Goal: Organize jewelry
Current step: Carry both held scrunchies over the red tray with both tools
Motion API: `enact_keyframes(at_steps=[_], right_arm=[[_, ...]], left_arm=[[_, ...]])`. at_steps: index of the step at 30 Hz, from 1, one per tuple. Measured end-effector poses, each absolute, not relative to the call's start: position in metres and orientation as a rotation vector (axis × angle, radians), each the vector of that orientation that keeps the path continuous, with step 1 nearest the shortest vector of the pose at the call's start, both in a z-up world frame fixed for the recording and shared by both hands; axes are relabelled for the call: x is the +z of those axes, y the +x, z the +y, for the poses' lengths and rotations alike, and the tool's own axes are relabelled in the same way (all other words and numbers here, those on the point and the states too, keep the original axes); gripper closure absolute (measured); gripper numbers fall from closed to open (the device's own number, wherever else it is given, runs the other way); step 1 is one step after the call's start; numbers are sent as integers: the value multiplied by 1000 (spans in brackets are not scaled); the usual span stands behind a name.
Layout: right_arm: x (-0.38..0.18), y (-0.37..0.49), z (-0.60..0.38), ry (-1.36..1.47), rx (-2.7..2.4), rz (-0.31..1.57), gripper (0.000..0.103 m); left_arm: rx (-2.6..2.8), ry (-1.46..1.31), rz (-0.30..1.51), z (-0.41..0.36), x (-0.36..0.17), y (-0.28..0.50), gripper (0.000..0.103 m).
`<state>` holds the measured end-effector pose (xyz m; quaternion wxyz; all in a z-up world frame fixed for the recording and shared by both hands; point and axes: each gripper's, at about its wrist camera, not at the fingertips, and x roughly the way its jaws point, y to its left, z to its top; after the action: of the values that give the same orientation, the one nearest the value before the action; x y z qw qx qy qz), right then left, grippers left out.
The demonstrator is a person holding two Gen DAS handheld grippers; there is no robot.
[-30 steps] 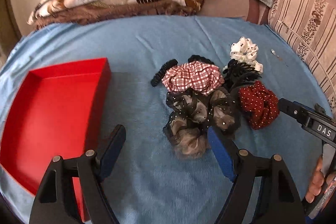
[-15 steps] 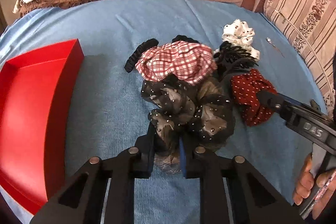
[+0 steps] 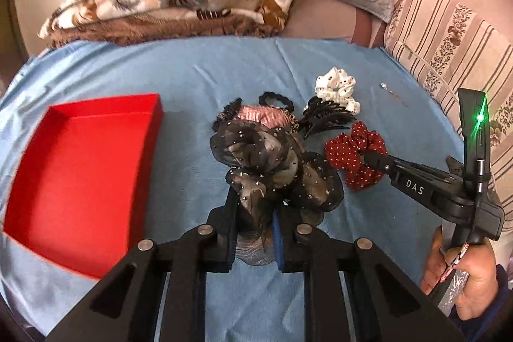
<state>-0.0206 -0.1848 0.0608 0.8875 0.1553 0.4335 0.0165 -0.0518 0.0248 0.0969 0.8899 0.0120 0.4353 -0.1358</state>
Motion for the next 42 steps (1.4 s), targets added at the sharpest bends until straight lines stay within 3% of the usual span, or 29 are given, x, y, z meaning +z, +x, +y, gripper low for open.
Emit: enact_keyframes(at_steps=[22,30,42], right_arm=[[93,-88,-107,29,-48,754,89],[96,-107,-85,-83,-103,732,89],[145,-109,-35,-123,4,674,88]], left_arm=[[-140,21,797,94,130,-126,86],[-100,-12,784,126,135,-130,86],[-42,-13,763,176,139,-101,85]])
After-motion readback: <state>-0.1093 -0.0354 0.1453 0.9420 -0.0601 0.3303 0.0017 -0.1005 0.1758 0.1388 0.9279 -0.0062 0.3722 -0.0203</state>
